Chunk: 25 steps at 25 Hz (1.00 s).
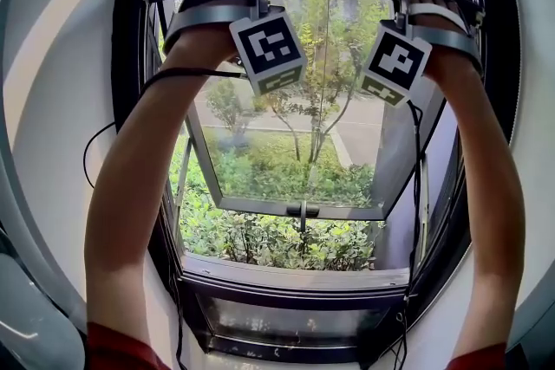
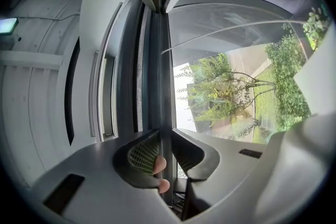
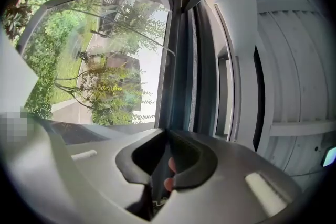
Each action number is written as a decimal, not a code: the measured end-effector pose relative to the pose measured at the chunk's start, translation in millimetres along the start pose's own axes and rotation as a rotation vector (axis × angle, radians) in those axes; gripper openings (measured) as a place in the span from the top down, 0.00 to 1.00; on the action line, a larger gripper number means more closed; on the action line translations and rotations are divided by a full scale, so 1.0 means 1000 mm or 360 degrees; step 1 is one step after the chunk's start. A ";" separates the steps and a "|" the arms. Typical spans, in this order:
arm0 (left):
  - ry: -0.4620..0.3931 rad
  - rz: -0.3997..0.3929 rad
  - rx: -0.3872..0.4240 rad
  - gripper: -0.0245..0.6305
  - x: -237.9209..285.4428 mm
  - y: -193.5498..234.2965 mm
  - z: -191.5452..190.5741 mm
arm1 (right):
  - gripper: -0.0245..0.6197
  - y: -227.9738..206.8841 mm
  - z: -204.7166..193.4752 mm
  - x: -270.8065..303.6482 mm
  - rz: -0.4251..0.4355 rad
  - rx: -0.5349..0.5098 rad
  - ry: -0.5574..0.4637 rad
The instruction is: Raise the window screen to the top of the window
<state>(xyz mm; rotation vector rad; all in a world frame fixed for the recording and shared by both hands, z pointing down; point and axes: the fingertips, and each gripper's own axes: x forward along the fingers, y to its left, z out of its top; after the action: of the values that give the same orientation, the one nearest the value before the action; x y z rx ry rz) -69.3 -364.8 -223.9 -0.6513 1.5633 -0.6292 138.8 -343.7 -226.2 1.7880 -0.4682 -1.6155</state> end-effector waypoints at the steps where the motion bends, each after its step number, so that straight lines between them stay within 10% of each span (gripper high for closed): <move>1: -0.0003 0.0014 0.0003 0.85 0.002 0.003 0.000 | 0.90 -0.003 0.000 0.003 -0.0003 -0.0010 -0.0005; 25: -0.0049 0.0168 0.0003 0.83 0.016 0.027 0.001 | 0.80 -0.029 0.004 0.019 0.0076 0.0235 -0.0033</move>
<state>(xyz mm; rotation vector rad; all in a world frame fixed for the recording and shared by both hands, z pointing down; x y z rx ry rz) -70.4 -357.1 -254.5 -0.5710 1.5577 -0.5393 132.9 -336.5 -259.7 1.8542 -0.6498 -1.6036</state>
